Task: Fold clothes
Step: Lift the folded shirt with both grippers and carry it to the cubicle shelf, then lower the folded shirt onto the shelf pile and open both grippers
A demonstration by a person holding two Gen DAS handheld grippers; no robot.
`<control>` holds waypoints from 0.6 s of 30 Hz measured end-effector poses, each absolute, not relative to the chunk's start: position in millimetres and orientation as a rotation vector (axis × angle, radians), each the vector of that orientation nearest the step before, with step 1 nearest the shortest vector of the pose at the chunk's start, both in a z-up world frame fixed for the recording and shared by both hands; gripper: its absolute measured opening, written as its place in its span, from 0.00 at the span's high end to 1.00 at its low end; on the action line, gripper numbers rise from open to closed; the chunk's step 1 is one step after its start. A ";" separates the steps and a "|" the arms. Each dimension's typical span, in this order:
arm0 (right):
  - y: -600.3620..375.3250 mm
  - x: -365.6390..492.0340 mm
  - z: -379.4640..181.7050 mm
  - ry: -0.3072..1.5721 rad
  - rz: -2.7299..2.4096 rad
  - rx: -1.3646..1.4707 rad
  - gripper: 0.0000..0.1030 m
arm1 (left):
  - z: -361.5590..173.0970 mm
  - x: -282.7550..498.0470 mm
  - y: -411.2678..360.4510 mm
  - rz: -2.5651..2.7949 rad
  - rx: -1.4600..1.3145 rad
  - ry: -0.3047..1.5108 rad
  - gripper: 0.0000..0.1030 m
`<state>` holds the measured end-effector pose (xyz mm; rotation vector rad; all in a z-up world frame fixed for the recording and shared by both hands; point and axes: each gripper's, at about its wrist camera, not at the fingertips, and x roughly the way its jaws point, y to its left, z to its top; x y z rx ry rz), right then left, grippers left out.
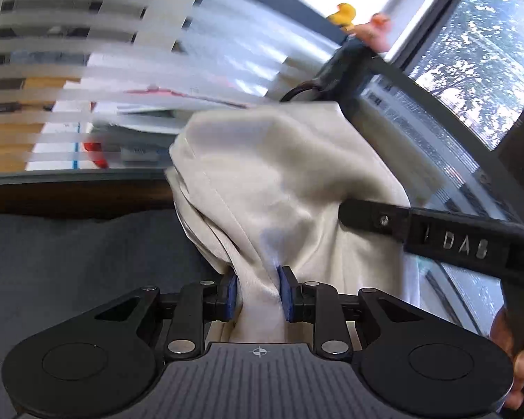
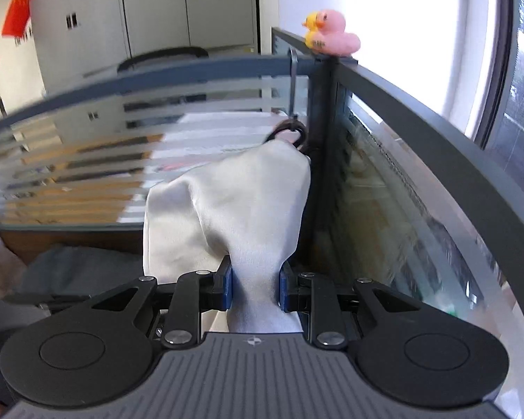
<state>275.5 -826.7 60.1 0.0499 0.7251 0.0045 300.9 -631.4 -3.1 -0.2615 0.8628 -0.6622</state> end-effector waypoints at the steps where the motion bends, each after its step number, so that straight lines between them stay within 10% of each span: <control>1: -828.5 284.6 54.5 0.735 -0.001 0.037 0.73 | -8.1 307.9 -633.6 -0.658 -0.266 0.878 0.73; 5: -833.1 313.1 32.1 0.769 -0.022 0.010 0.67 | -29.8 323.1 -632.6 -0.639 -0.303 0.935 0.73; 11: -813.2 317.9 16.6 0.748 -0.053 -0.159 0.33 | -47.0 325.2 -613.6 -0.627 -0.398 0.987 0.68; 18: -789.0 292.2 26.6 0.650 -0.069 -0.278 0.28 | -33.5 320.5 -592.4 -0.618 -0.441 0.971 0.63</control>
